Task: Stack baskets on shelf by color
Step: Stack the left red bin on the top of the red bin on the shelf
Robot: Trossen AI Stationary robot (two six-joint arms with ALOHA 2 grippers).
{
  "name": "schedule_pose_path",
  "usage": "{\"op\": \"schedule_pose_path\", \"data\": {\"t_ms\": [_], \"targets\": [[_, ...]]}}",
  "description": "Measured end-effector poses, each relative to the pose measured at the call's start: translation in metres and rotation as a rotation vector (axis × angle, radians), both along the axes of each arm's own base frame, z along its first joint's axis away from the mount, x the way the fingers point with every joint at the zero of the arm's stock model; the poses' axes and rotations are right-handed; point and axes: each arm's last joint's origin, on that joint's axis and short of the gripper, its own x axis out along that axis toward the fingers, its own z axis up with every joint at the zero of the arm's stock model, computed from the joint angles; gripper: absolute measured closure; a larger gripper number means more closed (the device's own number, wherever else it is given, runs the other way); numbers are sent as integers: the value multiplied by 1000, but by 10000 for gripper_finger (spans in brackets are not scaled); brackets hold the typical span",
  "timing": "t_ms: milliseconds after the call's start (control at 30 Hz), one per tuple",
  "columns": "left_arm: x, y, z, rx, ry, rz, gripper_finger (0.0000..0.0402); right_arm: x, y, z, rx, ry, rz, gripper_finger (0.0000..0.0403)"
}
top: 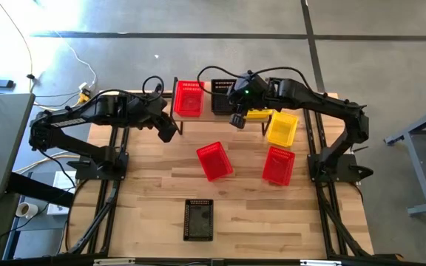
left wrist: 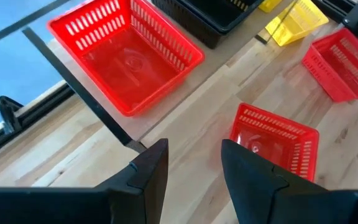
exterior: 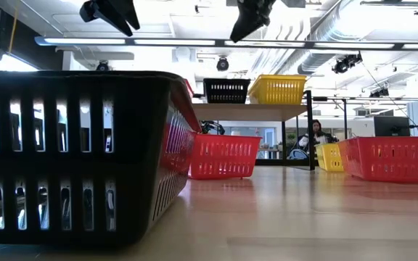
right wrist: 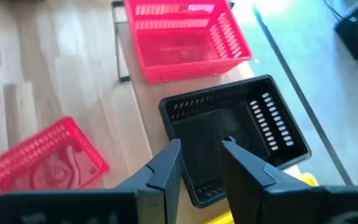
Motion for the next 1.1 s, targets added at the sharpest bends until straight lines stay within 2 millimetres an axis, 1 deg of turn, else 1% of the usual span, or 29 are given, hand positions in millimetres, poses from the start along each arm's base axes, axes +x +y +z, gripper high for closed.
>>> {"op": "schedule_pose_path", "data": {"t_ms": [100,167,267,400,633,933,1100], "targets": [[1,-1,-1,-28,-9,-14,261,-1,7,4,4,-13,-65,306],[6,-2,-2,-44,-18,-39,261,-1,11,9,-5,-40,-115,306],[17,-6,-4,-58,-43,-79,261,-2,15,17,-6,-81,-192,306],[34,-12,-10,-72,-50,-147,261,-8,20,34,16,-156,-281,306],[64,-23,-27,-81,-19,-237,261,-14,28,59,66,-275,-325,306],[101,-40,-50,-85,2,-389,261,-16,38,59,127,-288,-351,306],[121,-48,-69,-79,43,-438,261,-15,43,58,152,-290,-357,306]]}}
